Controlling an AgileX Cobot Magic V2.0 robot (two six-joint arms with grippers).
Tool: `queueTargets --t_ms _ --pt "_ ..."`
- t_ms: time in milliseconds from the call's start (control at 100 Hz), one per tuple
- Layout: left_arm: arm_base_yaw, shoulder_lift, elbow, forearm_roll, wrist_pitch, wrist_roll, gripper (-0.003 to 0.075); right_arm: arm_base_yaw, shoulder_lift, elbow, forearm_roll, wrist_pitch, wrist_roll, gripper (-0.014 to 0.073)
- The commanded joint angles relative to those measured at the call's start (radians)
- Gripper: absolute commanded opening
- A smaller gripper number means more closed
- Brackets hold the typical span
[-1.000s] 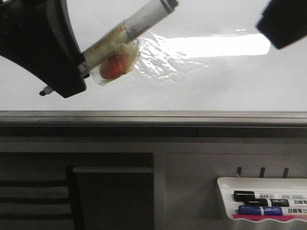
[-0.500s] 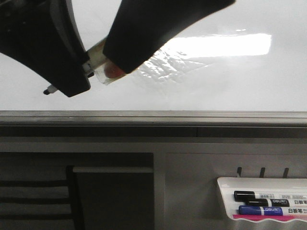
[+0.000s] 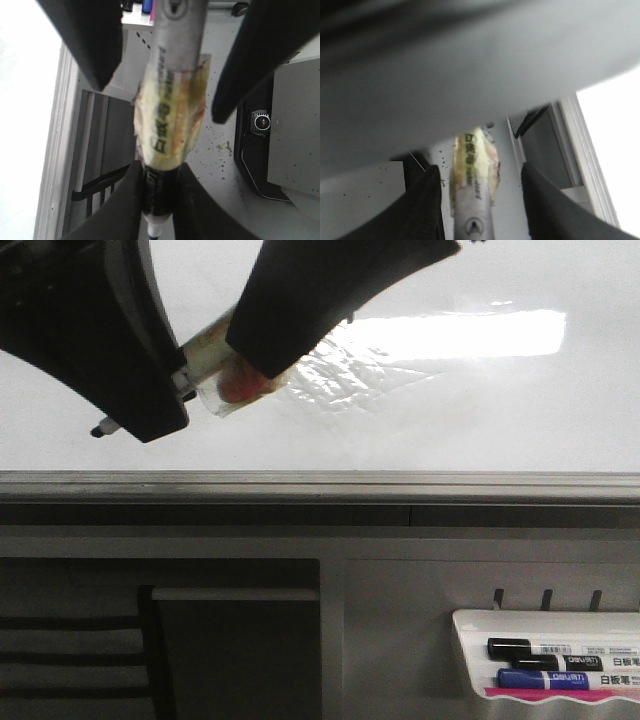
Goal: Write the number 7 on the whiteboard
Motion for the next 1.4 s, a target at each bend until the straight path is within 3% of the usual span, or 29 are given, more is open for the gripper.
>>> queueTargets --t_ms 0,120,310,550,620,670,760,850,1090,1260,1390 --pt "-0.007 -0.028 -0.031 -0.015 -0.039 0.002 -0.002 0.002 -0.024 -0.034 0.039 -0.036 -0.011 0.0311" --pt "-0.007 -0.028 -0.031 -0.015 -0.039 0.002 -0.002 0.002 -0.024 -0.034 0.046 -0.036 -0.011 0.0301" --pt "-0.007 -0.028 -0.031 -0.015 -0.039 0.002 -0.002 0.002 -0.024 -0.034 0.046 -0.036 -0.011 0.013" --pt "-0.007 -0.028 -0.031 -0.015 -0.041 0.002 -0.002 0.002 -0.024 -0.034 0.046 -0.019 -0.011 -0.0013" --pt "-0.007 -0.028 -0.031 -0.015 -0.041 0.002 0.0011 0.002 -0.024 -0.034 0.046 -0.015 -0.011 -0.0051" --pt "-0.007 -0.028 -0.031 -0.015 -0.041 0.002 0.0061 0.002 -0.024 -0.034 0.046 -0.013 -0.011 -0.0055" --pt "-0.007 -0.028 -0.031 0.001 -0.053 0.002 0.0237 0.002 -0.024 -0.034 0.044 -0.011 -0.011 -0.0055" --pt "0.0 -0.036 -0.035 0.013 -0.07 -0.018 0.0354 0.002 -0.037 -0.035 -0.001 -0.011 0.005 -0.0053" --pt "0.122 -0.155 -0.04 0.023 -0.106 -0.203 0.0368 -0.076 -0.144 -0.035 -0.226 0.0 0.277 -0.0053" --pt "0.257 -0.282 0.02 -0.045 -0.223 -0.3 0.0368 -0.213 -0.25 -0.002 -0.238 0.02 0.437 -0.0053" --pt "0.33 -0.383 0.139 -0.112 -0.312 -0.314 0.0367 -0.291 -0.334 0.109 -0.206 -0.051 0.458 -0.0053"
